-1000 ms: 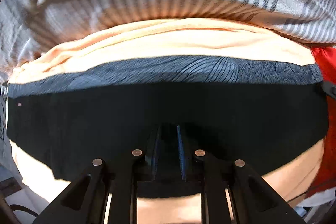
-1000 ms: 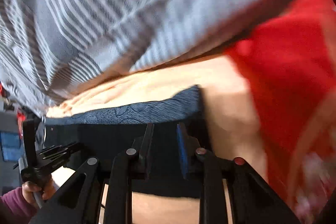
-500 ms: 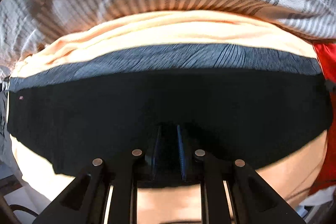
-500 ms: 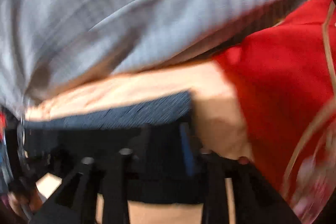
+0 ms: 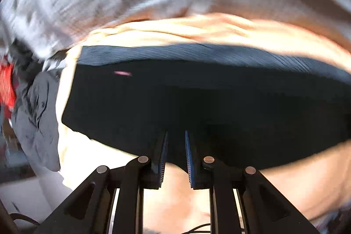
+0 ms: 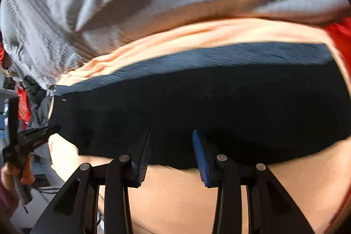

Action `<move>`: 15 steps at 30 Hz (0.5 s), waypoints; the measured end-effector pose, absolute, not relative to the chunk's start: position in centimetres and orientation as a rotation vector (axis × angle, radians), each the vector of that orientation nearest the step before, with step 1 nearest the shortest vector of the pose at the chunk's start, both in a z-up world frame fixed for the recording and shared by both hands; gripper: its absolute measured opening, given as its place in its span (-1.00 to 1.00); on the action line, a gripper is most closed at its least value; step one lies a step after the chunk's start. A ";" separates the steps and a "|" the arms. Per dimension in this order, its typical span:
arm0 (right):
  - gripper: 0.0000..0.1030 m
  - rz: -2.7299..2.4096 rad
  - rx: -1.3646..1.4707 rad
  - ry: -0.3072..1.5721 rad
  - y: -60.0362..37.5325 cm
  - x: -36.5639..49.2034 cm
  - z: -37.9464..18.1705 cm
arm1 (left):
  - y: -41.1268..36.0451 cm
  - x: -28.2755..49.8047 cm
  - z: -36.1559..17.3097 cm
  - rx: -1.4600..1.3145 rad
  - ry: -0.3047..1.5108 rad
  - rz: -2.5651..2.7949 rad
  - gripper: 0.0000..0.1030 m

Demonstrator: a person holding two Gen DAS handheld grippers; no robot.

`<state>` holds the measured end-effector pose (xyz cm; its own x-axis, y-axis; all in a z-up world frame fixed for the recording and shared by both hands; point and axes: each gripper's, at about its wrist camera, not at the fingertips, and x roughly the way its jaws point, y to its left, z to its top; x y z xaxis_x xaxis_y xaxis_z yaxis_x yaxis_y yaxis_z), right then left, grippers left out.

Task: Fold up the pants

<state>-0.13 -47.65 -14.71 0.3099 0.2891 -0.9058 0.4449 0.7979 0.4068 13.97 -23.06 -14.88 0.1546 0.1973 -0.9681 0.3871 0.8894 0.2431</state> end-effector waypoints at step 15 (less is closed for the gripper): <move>-0.59 -0.110 0.545 1.305 -38.2 13.5 -20.9 | -20.6 26.7 -22.9 0.423 1.337 -0.218 -0.66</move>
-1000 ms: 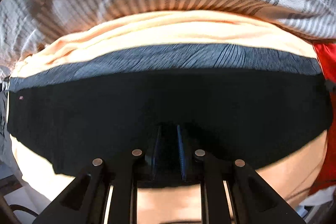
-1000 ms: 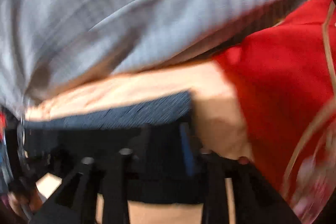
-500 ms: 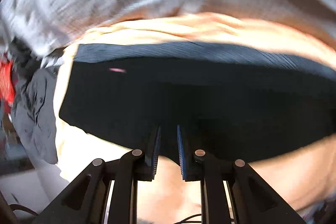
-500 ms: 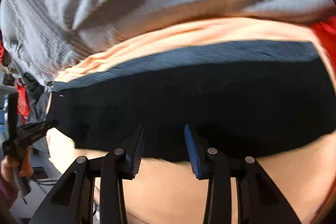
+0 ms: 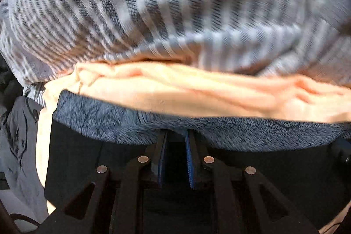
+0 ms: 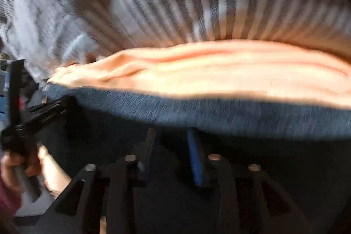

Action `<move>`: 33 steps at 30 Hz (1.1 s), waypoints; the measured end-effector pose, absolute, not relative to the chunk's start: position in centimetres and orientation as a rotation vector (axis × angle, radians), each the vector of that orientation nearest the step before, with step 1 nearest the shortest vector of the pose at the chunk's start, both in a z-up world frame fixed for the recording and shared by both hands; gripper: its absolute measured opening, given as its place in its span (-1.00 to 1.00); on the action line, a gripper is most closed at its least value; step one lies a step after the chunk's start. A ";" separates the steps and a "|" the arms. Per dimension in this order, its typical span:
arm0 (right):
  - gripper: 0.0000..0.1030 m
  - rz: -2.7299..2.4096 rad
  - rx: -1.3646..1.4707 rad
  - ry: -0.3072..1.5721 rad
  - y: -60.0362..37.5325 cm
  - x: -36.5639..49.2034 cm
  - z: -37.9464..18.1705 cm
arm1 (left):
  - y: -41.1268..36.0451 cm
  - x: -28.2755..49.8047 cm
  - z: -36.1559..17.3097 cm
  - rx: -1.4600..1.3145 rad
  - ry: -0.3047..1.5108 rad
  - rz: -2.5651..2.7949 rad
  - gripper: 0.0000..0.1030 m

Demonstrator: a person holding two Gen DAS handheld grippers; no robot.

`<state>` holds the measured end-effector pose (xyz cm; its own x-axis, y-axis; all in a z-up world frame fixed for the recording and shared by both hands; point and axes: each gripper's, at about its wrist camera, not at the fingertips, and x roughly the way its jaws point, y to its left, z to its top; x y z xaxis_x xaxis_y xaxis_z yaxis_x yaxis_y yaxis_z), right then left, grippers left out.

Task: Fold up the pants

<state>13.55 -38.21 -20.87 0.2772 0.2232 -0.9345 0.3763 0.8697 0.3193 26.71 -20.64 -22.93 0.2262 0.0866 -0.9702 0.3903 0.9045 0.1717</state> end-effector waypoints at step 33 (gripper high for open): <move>-0.42 0.163 1.291 1.255 -26.5 2.4 -24.5 | -16.4 15.6 -22.7 0.508 1.431 -0.379 -0.66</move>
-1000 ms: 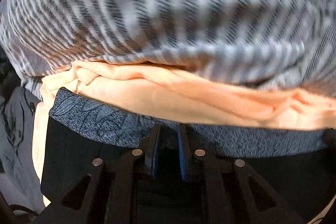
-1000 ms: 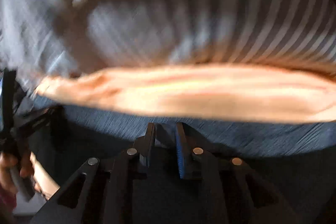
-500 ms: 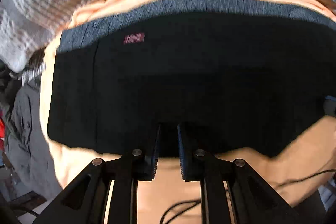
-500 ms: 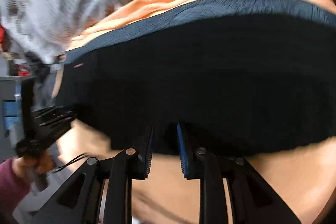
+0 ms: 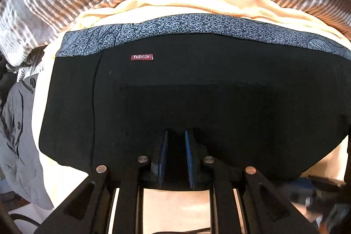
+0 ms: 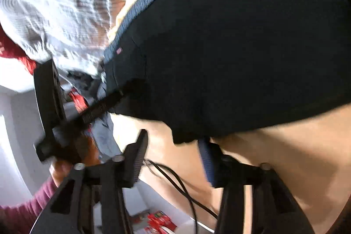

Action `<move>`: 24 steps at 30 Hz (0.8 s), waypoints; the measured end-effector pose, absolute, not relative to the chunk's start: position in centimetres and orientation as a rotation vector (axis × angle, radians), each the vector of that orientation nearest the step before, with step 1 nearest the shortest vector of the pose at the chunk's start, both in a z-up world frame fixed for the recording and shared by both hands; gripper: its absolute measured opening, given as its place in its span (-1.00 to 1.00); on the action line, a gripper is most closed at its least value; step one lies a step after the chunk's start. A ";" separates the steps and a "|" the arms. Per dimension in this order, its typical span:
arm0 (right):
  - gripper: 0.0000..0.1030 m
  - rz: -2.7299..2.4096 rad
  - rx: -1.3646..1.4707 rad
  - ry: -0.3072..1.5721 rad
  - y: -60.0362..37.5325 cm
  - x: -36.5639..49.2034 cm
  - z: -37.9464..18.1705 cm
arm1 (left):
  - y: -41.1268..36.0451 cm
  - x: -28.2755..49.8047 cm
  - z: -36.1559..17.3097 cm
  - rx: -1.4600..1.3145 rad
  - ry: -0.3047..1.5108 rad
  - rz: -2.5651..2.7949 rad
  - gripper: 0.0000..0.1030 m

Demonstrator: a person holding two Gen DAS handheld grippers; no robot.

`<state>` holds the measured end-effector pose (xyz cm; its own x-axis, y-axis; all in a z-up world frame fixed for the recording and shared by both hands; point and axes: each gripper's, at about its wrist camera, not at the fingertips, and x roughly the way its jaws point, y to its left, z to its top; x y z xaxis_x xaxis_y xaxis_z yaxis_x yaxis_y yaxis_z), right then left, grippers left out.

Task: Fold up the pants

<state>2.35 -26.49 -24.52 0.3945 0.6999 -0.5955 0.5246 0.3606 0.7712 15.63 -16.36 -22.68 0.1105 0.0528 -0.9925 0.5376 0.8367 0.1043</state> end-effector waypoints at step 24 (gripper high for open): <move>-0.53 -0.295 1.040 1.217 -45.2 -4.9 -18.5 | -24.3 9.5 -24.7 0.613 1.451 -0.518 -0.65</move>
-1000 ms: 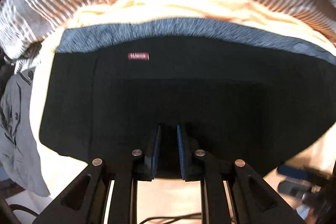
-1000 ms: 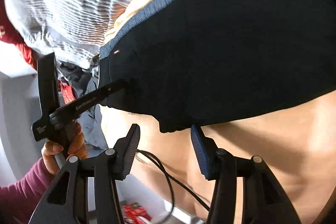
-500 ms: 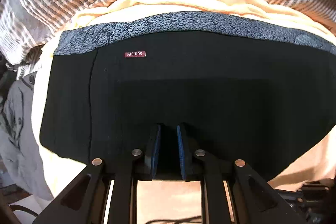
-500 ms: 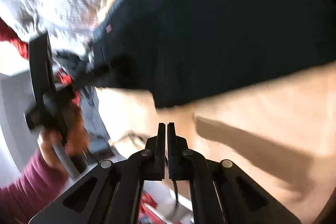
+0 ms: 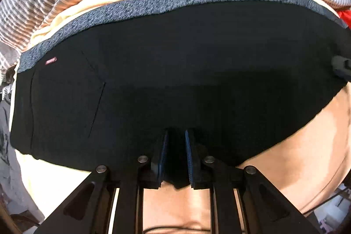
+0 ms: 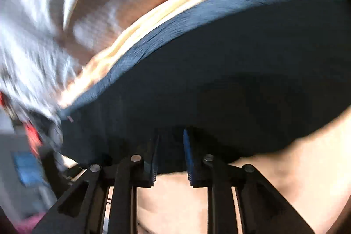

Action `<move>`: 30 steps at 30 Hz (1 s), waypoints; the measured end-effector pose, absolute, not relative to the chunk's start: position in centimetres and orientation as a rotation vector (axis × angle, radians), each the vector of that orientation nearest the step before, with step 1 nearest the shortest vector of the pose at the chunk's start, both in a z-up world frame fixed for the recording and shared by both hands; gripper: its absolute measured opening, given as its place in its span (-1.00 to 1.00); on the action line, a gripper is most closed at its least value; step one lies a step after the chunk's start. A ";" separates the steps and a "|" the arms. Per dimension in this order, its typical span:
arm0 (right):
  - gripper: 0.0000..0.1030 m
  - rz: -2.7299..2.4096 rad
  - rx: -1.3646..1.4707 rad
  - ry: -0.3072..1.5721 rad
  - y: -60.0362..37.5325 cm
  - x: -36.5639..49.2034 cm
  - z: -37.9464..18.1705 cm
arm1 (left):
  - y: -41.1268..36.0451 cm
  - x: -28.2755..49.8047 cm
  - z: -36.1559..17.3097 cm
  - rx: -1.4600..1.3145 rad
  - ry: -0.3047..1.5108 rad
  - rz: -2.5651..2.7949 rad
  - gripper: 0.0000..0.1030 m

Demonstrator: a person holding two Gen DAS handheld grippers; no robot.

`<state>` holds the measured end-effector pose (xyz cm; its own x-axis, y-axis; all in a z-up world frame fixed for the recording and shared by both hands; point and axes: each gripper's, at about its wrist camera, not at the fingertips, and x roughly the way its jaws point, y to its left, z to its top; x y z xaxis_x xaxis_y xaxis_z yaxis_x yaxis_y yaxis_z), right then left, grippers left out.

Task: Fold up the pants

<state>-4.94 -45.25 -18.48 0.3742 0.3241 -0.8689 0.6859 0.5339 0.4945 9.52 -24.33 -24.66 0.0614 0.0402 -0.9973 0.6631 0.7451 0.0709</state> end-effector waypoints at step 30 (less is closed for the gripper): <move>-0.80 -0.448 0.783 1.130 -66.8 -5.6 -19.6 | -55.5 10.1 -24.4 0.442 1.313 -0.496 -0.65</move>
